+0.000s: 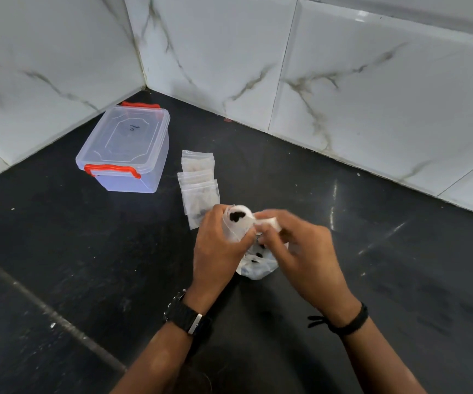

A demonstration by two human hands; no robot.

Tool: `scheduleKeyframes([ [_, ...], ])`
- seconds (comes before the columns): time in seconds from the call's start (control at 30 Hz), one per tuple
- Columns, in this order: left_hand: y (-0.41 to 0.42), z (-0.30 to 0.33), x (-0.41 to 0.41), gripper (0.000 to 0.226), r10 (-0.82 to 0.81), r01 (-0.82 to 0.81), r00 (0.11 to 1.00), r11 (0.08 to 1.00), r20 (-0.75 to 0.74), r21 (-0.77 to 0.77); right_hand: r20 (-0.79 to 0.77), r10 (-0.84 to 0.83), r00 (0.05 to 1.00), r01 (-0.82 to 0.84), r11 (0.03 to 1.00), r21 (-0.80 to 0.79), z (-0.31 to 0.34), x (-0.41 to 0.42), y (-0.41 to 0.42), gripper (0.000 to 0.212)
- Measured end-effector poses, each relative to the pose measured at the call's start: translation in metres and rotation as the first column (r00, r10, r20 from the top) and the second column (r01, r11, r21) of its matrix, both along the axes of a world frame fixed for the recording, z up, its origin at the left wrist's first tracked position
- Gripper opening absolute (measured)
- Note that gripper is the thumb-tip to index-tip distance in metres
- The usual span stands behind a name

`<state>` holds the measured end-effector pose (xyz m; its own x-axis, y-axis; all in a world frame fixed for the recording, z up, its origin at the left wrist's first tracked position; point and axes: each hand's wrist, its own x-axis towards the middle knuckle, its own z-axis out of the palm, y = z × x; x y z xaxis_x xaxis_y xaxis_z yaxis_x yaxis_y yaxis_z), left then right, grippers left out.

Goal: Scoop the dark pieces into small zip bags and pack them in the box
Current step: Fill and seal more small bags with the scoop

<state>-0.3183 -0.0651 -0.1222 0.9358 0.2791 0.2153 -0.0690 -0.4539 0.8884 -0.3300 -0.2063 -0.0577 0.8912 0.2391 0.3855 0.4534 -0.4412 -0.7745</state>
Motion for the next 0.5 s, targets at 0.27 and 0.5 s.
scheduleKeyframes([
  [0.27,0.001,0.012,-0.002,0.036,-0.002,-0.006,0.997,0.993,-0.073,-0.116,0.226,0.123,0.966,-0.062,0.964,-0.26,-0.008,-0.006,-0.003,0.034],
  [0.5,0.002,0.011,-0.001,0.034,-0.01,-0.001,0.998,0.988,-0.07,-0.156,0.207,0.089,0.974,-0.054,0.984,-0.167,-0.011,-0.004,-0.006,0.029],
])
